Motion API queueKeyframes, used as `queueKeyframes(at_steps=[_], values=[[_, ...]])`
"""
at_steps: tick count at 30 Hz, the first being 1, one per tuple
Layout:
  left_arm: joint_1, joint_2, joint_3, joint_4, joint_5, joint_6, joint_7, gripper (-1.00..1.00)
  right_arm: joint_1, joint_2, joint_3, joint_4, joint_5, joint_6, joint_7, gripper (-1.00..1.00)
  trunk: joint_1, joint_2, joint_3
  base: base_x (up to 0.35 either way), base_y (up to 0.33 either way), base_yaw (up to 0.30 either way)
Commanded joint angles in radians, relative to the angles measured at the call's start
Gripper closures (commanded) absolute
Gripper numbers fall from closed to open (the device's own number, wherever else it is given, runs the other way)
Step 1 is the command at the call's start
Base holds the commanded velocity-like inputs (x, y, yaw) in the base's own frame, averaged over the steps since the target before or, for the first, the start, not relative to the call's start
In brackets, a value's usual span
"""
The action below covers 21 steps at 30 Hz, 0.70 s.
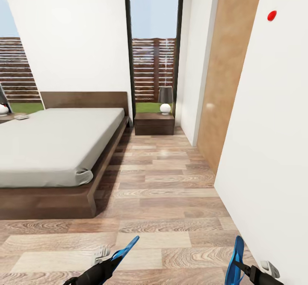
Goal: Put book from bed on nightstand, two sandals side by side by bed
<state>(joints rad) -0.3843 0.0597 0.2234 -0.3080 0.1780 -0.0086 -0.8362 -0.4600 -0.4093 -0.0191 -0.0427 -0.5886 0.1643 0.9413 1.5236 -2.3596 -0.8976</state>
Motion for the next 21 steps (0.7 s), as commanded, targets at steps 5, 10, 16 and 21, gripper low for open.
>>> queueKeyframes(at_steps=[5, 10, 16, 21], values=[[-0.001, 0.0, 0.001, 0.001, 0.003, -0.002, -0.003, 1.0, -0.001, 0.0, -0.002, 0.0, -0.005, 0.011, 0.003, 1.0, 0.0, 0.0, -0.009, 0.0, 0.0, 0.0], [-0.001, 0.0, 0.001, 0.001, 0.003, -0.001, -0.003, 1.0, 0.0, 0.0, -0.002, 0.0, -0.005, 0.011, 0.003, 1.0, 0.0, 0.0, -0.017, 0.0, 0.0, 0.0], [-0.001, 0.0, 0.001, 0.001, 0.003, -0.002, -0.003, 1.0, -0.001, 0.0, -0.002, 0.0, -0.005, 0.011, 0.003, 1.0, 0.0, 0.0, -0.026, 0.0, 0.0, 0.0], [-0.001, 0.0, 0.001, 0.001, 0.003, -0.001, -0.003, 1.0, -0.001, 0.0, -0.002, 0.0, -0.005, 0.011, 0.003, 1.0, 0.0, 0.0, -0.034, 0.0, 0.0, 0.0]])
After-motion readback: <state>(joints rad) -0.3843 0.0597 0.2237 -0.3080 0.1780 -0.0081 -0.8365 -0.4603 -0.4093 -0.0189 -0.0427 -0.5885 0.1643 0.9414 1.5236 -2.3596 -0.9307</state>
